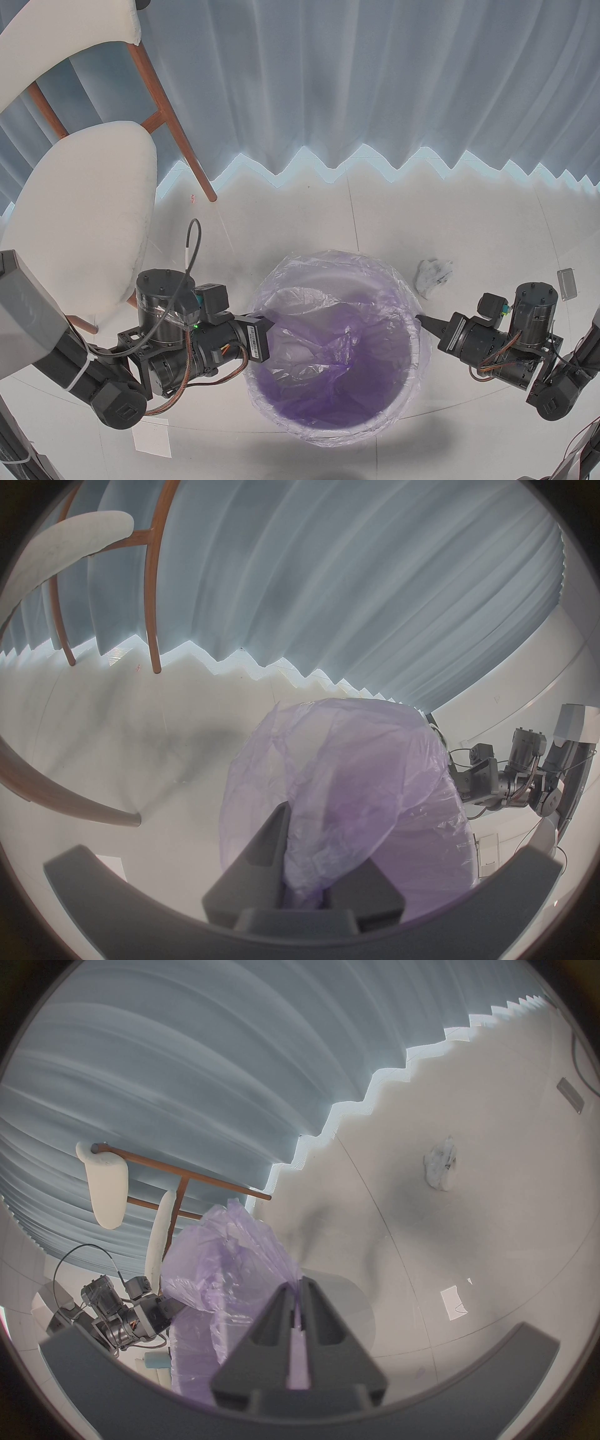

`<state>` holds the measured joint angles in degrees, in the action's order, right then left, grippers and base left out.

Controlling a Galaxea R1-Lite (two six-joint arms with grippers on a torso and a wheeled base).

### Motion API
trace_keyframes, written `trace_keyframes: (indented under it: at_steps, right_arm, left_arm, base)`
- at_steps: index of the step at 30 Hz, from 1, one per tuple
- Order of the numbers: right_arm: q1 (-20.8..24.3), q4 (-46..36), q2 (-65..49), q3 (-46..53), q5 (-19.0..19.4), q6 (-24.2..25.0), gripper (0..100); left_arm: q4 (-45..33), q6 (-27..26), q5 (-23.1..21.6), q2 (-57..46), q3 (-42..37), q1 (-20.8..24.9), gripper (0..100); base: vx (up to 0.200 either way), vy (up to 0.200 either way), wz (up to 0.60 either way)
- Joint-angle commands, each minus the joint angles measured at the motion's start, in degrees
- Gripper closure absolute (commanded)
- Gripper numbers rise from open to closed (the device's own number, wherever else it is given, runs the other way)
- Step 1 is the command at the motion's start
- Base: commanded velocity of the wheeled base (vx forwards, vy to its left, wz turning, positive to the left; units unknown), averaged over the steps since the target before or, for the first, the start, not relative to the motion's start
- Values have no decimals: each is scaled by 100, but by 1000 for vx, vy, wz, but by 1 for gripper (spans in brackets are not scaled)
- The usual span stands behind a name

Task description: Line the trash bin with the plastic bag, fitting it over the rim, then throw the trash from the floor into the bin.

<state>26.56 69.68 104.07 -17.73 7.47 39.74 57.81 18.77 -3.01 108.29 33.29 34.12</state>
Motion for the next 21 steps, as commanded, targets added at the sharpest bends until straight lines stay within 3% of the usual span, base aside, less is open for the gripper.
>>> trace_keyframes:
  at_steps: [1,8,16,21]
  right_arm:
    - [-11,160,228,-47,-9,7,100]
    - [-160,204,280,-117,-9,245,100]
    - [-354,213,755,-328,-27,833,100]
    - [-433,318,975,-381,-27,877,100]
  left_arm:
    - [2,-5,2,-27,-25,7,100]
    - [99,-14,-33,-54,-33,24,100]
    - [811,4,-534,-62,-148,51,100]
    - [837,4,-534,-97,-165,51,100]
  base:
    - [0,0,0]
    - [0,0,0]
    - [0,0,0]
    - [0,0,0]
